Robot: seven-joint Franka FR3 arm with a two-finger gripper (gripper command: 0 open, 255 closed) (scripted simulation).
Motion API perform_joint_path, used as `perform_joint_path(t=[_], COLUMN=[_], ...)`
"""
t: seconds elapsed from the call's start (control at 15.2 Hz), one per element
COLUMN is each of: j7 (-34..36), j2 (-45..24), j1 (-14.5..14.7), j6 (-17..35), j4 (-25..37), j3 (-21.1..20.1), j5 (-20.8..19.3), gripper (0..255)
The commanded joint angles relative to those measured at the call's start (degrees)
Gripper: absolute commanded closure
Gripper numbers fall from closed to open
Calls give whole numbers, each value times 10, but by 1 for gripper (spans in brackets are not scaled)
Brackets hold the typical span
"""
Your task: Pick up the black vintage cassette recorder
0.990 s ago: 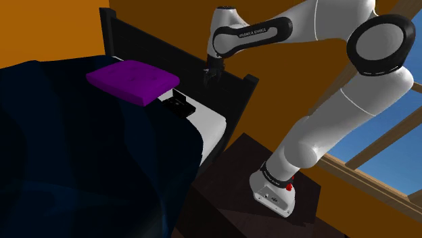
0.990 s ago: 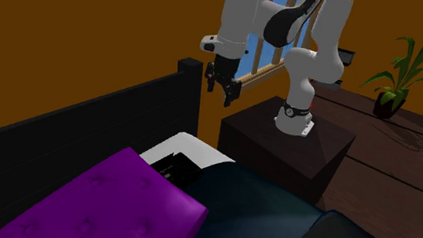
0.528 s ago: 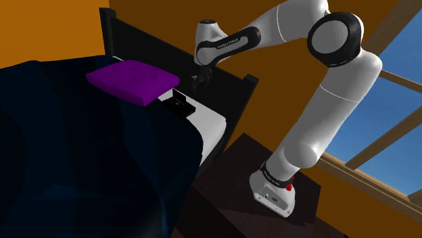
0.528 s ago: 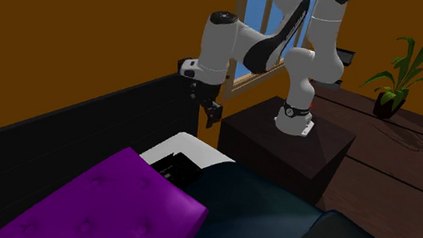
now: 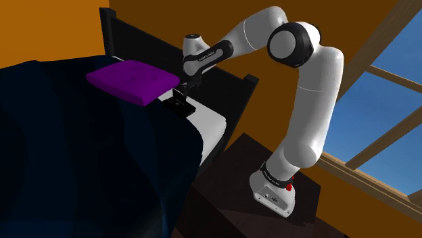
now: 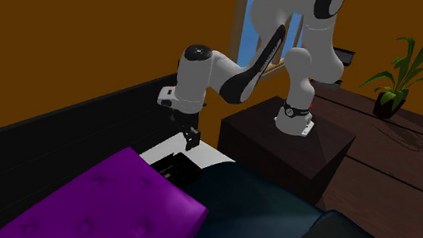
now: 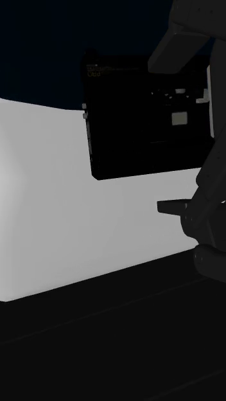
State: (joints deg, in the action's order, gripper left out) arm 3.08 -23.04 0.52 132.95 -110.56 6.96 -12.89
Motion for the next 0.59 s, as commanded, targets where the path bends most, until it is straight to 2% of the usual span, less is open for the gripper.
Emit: perform_joint_path(t=[0.0, 0.53], j7=[-1, 9], j2=[-50, -97], j1=[-1, -1], j6=[6, 48], j4=[43, 48], j3=[0, 1], j5=[-2, -5], gripper=[0, 0])
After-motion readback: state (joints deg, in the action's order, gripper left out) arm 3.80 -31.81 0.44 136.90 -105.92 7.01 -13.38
